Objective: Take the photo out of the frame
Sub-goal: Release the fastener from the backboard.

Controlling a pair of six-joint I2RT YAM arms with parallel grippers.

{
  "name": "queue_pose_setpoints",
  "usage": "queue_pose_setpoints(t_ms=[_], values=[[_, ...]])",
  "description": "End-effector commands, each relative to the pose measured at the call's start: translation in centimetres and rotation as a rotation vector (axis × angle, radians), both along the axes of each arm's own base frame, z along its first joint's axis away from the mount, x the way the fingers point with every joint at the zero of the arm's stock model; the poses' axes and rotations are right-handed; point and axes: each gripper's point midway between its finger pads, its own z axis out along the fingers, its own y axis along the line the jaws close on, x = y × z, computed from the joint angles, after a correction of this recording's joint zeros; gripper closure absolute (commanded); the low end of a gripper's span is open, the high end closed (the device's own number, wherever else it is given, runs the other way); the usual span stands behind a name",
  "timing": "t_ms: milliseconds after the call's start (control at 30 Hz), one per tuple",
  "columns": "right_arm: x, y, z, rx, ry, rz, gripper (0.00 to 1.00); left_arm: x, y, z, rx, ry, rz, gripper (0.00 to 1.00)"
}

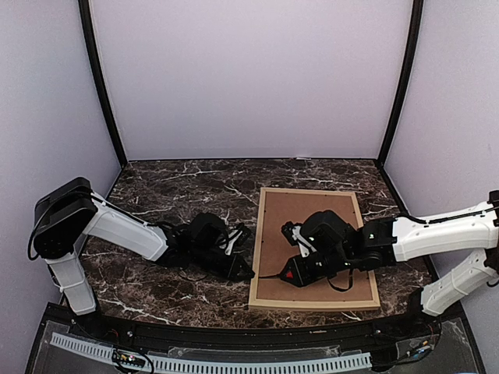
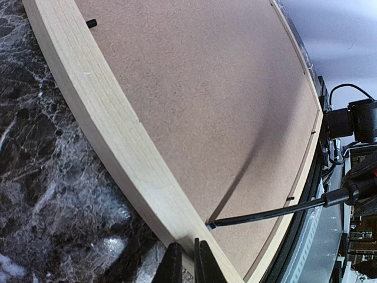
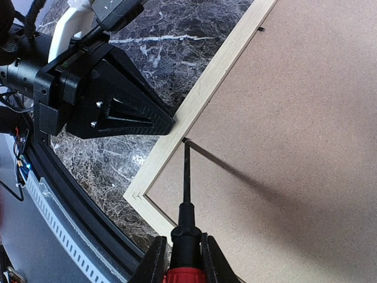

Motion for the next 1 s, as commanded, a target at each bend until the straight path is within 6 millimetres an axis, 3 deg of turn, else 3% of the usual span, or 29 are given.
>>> queue_pose_setpoints(t_ms=[0, 967], values=[[0.6, 3.6, 2.5, 0.123, -0.059, 0.036, 1.00, -2.2, 0.3, -3.3, 0.096, 0.020, -0.060, 0.91], [1.4, 6.6, 6.6, 0.190, -0.149, 0.067, 1.00, -2.5, -0.3, -3.5, 0.087, 0.028, -0.070, 0.92]])
